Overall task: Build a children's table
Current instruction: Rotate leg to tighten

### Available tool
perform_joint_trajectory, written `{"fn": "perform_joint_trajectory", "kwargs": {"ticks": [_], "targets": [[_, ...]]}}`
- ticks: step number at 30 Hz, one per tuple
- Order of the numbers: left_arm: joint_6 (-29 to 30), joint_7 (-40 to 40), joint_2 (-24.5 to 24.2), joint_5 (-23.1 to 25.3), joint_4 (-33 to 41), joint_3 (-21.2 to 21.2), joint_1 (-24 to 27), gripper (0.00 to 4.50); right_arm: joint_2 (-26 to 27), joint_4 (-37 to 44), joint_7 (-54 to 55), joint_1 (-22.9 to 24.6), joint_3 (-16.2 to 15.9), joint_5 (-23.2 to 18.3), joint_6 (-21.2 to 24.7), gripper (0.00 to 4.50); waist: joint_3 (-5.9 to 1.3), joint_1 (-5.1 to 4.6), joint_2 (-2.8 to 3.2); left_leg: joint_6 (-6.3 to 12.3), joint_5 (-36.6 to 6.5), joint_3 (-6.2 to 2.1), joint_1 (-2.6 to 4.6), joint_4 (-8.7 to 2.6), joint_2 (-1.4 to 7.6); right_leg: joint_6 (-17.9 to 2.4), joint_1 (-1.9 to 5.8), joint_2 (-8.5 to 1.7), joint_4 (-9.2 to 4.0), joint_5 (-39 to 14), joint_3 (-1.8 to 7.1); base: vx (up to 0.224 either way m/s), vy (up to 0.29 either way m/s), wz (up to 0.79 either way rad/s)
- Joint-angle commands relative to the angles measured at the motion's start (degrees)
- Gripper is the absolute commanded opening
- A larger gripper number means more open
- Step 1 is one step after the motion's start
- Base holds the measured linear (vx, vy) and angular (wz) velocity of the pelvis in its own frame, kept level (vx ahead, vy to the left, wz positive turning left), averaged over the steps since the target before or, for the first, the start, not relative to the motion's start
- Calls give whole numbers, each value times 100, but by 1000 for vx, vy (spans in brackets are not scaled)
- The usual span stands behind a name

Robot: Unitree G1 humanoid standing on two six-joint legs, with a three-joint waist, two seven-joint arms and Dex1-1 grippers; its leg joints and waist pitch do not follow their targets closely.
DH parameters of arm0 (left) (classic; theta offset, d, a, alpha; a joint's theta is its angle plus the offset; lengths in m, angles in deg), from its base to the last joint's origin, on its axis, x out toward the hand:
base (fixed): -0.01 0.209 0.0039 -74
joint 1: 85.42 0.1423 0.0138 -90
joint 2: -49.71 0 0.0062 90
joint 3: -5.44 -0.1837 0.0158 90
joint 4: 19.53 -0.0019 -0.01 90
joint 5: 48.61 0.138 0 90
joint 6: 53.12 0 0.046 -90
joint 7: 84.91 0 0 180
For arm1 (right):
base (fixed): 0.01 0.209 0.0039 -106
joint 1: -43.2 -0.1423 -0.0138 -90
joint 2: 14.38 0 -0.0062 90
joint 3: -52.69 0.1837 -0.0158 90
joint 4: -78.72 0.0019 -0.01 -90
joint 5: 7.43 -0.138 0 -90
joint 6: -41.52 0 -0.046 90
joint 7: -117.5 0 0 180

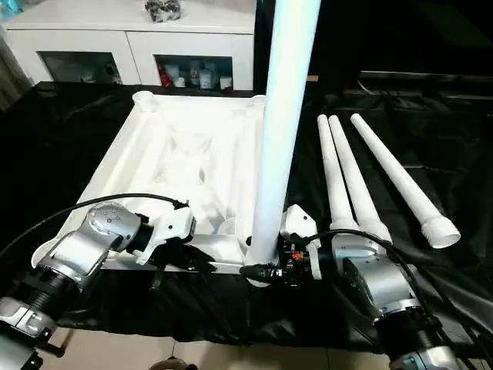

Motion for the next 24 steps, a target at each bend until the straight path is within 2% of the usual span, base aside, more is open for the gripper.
{"fn": "perform_joint_trajectory", "kwargs": {"ticks": [1, 6, 10, 11, 13, 14, 17, 19, 21, 24], "targets": [[1, 63, 8, -33, -60, -97, -81, 0, -3, 111, -253, 112, -252, -20, 138, 277, -370, -11, -29, 455, -957, -137, 56, -344, 418, -1041, 245, -600, -373, -1184, 361, 0, 0, 0], [144, -216, 212, -96, -183, 36, -110, 0, 311, -141, 253, 24, -77, 28, 101, 276, -360, -15, -26, 441, -1008, -135, 51, -345, 413, -1035, 247, -603, -390, -1322, 352, 0, 0, 0], [261, -611, 445, -77, -373, 157, -192, 0, 708, -689, 1107, -213, 167, 184, -102, 275, -319, -55, -39, 255, -1352, -150, 87, -372, 390, -876, 225, -618, -475, -2100, 343, 0, 0, 0], [296, -777, 549, -56, -457, 188, -230, 0, 876, -974, 1547, -347, 265, 275, -176, 275, -320, -76, -40, 237, -1351, -150, 74, -376, 378, -853, 232, -618, -481, -2154, 342, 0, 0, 0], [383, -1097, 748, -5, -599, 227, -291, 0, 1168, -1497, 2287, -595, 434, 403, -337, 275, -281, -202, -35, 72, -1617, -188, 59, -412, 354, -724, 239, -634, -525, -2641, 300, 0, 0, 0], [411, -1201, 813, 15, -644, 233, -310, 0, 1257, -1677, 2546, -683, 484, 452, -372, 275, -267, -263, -37, 20, -1805, -215, 83, -421, 335, -605, 252, -631, -575, -2950, 271, 0, 0, 0], [460, -1467, 978, 78, -772, 233, -361, 0, 1485, -2048, 3034, -876, 629, 495, -425, 274, -264, -341, -42, 38, -1881, -211, 106, -411, 331, -577, 215, -635, -609, -3010, 290, 0, 0, 0], [560, -1924, 1295, 103, -987, 301, -444, 0, 1873, -2576, 3883, -1161, 863, 540, -509, 274, -264, -382, -36, 69, -1878, -198, 124, -400, 314, -604, 191, -627, -611, -3035, 289, 0, 0, 0], [584, -2084, 1425, 130, -1068, 350, -467, 0, 2022, -2819, 4260, -1289, 936, 595, -578, 274, -260, -401, -30, 48, -1922, -208, 131, -405, 314, -585, 192, -626, -626, -3096, 273, 0, 0, 0], [591, -2210, 1536, 173, -1128, 360, -460, 0, 2218, -3030, 4342, -1376, 986, 549, -661, 274, -269, -422, -32, 89, -1976, -204, 139, -409, 319, -584, 186, -630, -631, -3016, 294, 0, 0, 0]]}}
